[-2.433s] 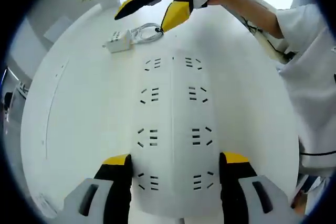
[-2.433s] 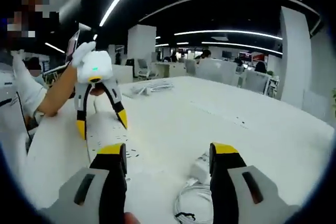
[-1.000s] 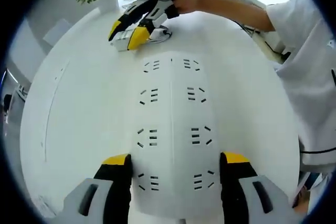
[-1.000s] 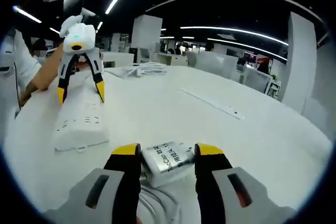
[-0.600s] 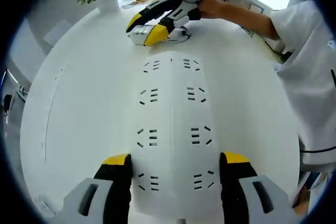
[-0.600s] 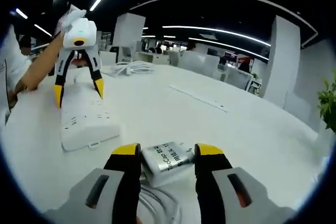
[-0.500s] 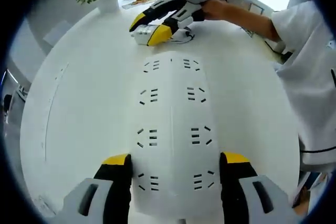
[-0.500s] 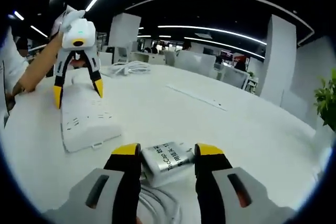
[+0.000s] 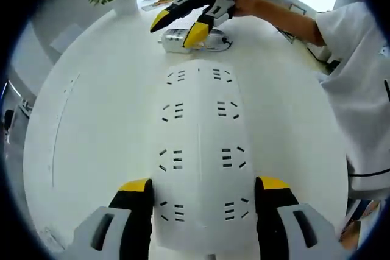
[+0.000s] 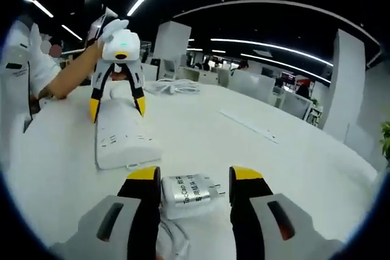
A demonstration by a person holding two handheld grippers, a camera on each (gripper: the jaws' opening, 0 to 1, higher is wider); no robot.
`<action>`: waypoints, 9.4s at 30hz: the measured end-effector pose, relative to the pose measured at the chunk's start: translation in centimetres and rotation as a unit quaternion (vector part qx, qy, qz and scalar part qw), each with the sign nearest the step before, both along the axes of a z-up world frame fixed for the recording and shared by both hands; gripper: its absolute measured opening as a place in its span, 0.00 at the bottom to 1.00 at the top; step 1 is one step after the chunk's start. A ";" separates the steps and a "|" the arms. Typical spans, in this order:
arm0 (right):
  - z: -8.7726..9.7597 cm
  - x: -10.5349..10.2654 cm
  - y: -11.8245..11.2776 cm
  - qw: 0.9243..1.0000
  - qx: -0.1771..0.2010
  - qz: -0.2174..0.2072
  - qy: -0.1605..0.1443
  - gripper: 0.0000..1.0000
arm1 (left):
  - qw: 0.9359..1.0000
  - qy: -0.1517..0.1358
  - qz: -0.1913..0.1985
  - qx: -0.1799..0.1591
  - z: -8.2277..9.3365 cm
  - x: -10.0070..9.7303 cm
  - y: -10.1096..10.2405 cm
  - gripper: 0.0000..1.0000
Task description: Straighten the power strip on the desk, plug the charger into it
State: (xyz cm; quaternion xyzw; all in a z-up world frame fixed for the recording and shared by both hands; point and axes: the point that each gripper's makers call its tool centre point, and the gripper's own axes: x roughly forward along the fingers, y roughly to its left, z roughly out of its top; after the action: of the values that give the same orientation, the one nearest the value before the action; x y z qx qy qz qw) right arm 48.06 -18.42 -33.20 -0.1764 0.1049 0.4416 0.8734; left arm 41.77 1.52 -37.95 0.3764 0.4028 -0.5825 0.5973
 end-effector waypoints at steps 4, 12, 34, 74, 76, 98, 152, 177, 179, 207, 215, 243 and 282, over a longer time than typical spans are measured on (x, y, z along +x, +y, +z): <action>-0.5 -0.3 0.2 0.999 -0.003 0.039 0.018 0.41 | 1.000 0.000 0.000 -0.001 0.1 0.0 0.0 0.69; -1.5 -0.4 0.1 0.999 0.009 0.039 0.035 0.37 | 1.000 0.000 -0.001 -0.002 0.1 0.1 0.1 0.69; -1.7 -7.3 2.4 0.998 -0.016 0.047 0.033 0.37 | 1.000 0.000 -0.001 -0.003 0.0 -0.1 0.2 0.69; -0.9 -6.8 0.3 0.872 0.079 -0.482 -0.001 0.51 | 1.000 0.000 -0.009 -0.010 0.2 0.2 0.1 0.69; -2.1 -6.9 0.1 0.867 0.077 -0.492 0.021 0.50 | 1.000 -0.001 -0.009 -0.009 0.2 0.2 0.2 0.69; -2.4 -6.9 0.9 0.885 0.081 -0.457 0.039 0.30 | 1.000 0.000 -0.013 -0.014 0.2 -0.1 0.3 0.70; 2.4 -9.9 7.3 0.945 0.020 -0.248 0.211 0.27 | 1.000 0.000 -0.017 -0.014 0.2 0.3 0.2 0.70; 0.9 -7.6 8.8 0.874 -0.077 -0.347 0.330 0.27 | 0.999 -0.001 -0.029 -0.022 0.2 0.7 0.5 0.70; 1.0 -7.3 8.9 0.870 -0.088 -0.351 0.334 0.27 | 0.999 -0.001 -0.032 -0.024 0.3 0.7 0.5 0.70; -0.1 -5.1 9.4 0.872 -0.081 -0.347 0.336 0.31 | 0.999 0.002 -0.033 -0.029 0.2 1.0 0.4 0.71; 2.3 -6.0 9.9 0.888 -0.030 -0.331 0.317 0.44 | 0.999 0.002 -0.032 -0.031 0.2 1.0 0.3 0.71; 1.5 -4.2 8.7 0.868 -0.130 -0.349 0.328 0.23 | 0.999 0.000 -0.027 -0.031 0.2 1.2 0.2 0.74; 1.1 -3.3 9.4 0.862 -0.165 -0.313 0.362 0.22 | 0.999 -0.001 -0.025 -0.033 0.1 1.1 0.3 0.75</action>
State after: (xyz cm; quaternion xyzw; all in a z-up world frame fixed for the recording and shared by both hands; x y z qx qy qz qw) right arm 44.80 -9.07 -32.15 -0.1037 0.5347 0.1536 0.8244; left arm 42.86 1.87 -37.86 0.3674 0.3735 -0.6097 0.5949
